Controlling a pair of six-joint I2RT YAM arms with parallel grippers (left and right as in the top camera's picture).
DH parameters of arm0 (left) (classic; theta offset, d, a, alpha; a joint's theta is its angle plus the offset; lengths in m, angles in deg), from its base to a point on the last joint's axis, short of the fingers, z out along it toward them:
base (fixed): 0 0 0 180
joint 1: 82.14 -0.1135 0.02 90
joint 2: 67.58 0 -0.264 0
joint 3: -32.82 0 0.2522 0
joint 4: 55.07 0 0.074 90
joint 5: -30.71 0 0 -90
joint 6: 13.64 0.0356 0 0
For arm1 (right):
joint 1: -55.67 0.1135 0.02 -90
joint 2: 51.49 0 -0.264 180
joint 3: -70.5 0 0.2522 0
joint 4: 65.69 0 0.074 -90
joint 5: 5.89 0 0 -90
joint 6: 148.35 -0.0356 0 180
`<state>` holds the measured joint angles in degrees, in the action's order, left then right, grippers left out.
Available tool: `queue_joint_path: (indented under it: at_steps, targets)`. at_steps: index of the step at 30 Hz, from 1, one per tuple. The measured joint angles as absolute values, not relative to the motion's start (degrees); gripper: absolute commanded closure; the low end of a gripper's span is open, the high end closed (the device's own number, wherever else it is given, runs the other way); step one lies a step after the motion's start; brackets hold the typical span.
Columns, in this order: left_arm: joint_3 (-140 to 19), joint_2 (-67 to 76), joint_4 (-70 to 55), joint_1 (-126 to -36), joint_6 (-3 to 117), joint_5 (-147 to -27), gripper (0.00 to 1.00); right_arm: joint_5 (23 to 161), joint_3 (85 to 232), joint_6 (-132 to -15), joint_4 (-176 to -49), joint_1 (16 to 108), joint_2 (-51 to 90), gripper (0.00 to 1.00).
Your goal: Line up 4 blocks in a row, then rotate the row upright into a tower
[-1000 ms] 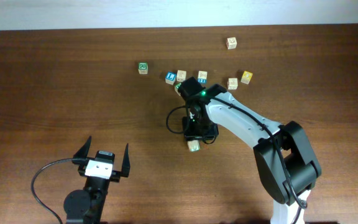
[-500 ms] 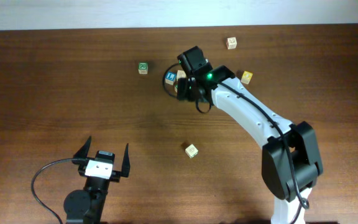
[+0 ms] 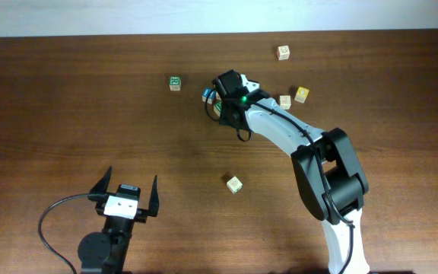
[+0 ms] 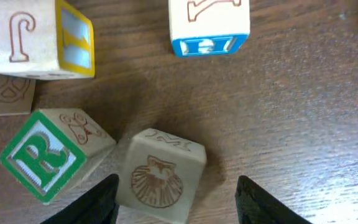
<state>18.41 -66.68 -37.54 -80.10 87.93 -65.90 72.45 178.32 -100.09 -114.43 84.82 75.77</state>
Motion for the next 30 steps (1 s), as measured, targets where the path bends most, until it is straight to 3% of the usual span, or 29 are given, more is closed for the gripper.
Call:
queue_joint_path:
  at_steps: [4, 7, 13, 22, 25, 30]
  targets:
    - [18.41, -66.68, -37.54, -80.10, 87.93, -65.88, 0.01, 72.01, 178.32, -100.48, -113.34, 83.97, 75.77, 0.66]
    - [18.41, -66.68, -37.54, -80.10, 87.93, -65.88, 0.01, 72.10, 178.32, -100.37, -113.54, 83.05, 75.77, 0.72]
    - [18.41, -66.68, -37.54, -80.10, 87.93, -65.88, 0.01, 73.63, 179.00, -97.93, -116.47, 82.70, 75.75, 0.72]
    - [18.41, -66.68, -37.54, -80.10, 87.95, -65.90, 0.01, 83.31, 182.83, -90.17, -142.61, 82.70, 74.55, 0.70]
    - [18.41, -66.68, -37.54, -80.10, 87.95, -65.90, 0.01, 85.03, 182.63, -88.33, -146.87, 82.77, 74.44, 0.65]
    - [18.41, -66.68, -37.56, -80.10, 87.93, -65.88, 0.01, 86.63, 179.96, -86.38, -149.88, 84.25, 74.44, 0.66]
